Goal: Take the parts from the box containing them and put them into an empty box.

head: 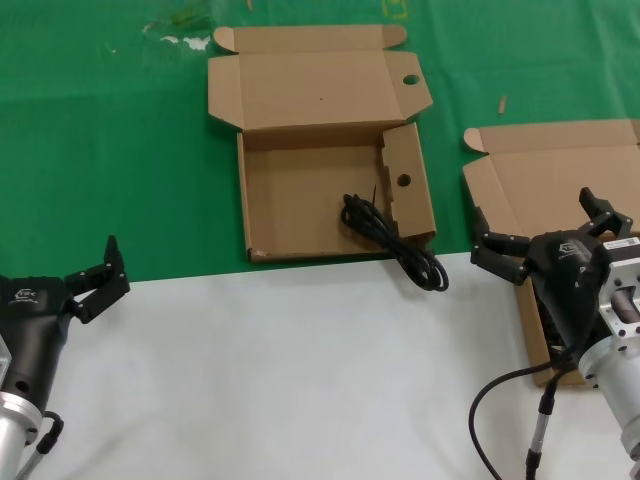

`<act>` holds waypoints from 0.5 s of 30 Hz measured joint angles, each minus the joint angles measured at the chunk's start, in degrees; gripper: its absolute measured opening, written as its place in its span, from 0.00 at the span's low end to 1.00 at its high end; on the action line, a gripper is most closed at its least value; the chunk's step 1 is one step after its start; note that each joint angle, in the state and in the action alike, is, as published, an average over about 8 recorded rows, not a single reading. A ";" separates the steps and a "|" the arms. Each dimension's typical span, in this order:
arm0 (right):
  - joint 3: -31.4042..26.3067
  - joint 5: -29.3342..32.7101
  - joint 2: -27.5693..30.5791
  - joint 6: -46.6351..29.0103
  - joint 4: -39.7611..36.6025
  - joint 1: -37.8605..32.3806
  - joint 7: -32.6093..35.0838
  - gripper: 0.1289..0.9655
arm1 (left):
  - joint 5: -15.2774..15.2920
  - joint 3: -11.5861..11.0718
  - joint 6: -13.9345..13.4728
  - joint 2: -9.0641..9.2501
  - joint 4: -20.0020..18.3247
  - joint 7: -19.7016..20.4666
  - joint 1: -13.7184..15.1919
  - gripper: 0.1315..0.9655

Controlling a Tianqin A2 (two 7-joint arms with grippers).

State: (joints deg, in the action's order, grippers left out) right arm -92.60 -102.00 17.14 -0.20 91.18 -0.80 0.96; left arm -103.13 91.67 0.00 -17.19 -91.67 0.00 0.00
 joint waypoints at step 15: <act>0.00 0.00 0.00 0.00 0.00 0.00 0.00 1.00 | 0.00 0.00 0.00 0.00 0.00 0.00 0.00 1.00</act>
State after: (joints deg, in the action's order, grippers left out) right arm -92.60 -102.00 17.14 -0.20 91.18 -0.80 0.97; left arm -103.13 91.67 0.00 -17.19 -91.67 0.00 0.00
